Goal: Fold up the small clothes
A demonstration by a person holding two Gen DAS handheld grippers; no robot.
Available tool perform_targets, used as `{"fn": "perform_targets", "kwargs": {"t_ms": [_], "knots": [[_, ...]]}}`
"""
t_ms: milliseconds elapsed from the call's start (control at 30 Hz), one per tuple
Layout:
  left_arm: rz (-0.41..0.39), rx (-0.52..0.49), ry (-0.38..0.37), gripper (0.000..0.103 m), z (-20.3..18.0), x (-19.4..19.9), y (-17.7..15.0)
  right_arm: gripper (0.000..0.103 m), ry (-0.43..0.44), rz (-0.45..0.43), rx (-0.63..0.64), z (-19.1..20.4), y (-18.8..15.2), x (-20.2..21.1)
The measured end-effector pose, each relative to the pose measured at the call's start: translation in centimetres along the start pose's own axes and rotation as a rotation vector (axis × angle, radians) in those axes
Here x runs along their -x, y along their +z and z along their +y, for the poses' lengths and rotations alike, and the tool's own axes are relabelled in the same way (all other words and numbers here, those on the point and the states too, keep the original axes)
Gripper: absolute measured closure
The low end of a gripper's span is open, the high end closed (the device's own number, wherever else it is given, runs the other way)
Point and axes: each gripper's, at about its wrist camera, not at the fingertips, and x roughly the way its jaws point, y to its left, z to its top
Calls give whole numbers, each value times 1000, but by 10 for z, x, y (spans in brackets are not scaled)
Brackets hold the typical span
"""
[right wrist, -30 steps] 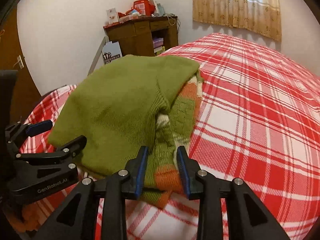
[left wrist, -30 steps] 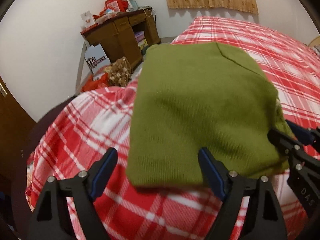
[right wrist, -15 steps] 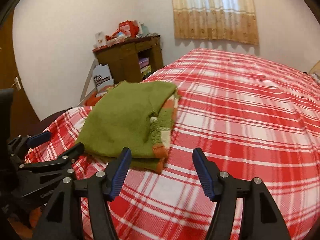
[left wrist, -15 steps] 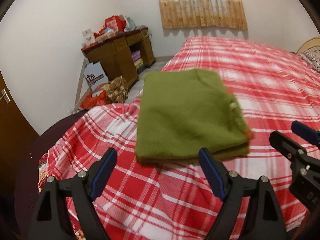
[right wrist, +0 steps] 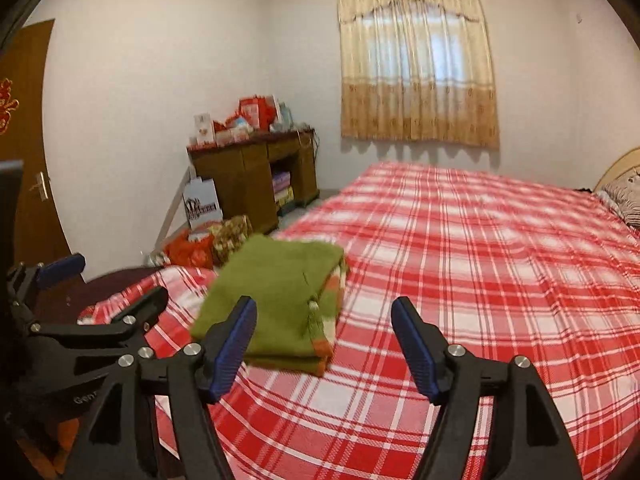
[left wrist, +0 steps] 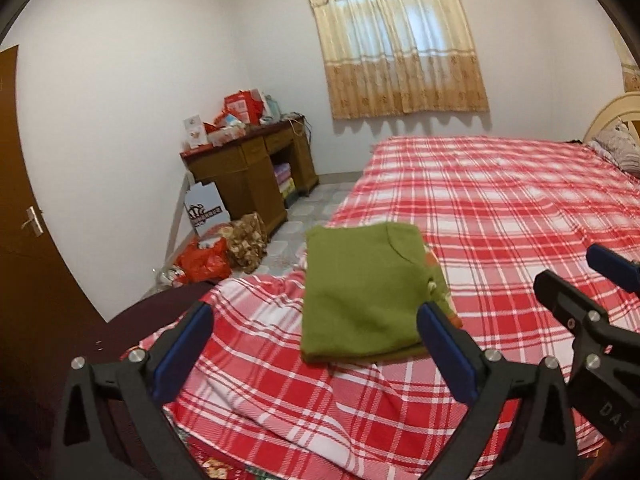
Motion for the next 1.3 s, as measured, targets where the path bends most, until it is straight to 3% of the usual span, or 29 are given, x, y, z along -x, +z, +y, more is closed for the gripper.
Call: {"fn": "perform_targets", "kwargs": {"t_ms": [300, 567, 1300], "knots": [[-119, 20, 18, 0, 9, 44, 9, 26, -7, -125, 2, 11, 19, 46], [-150, 26, 4, 0, 8, 58, 11, 24, -31, -164, -18, 8, 20, 60], [-88, 15, 23, 0, 4, 42, 9, 23, -67, -142, -59, -3, 16, 54]]}}
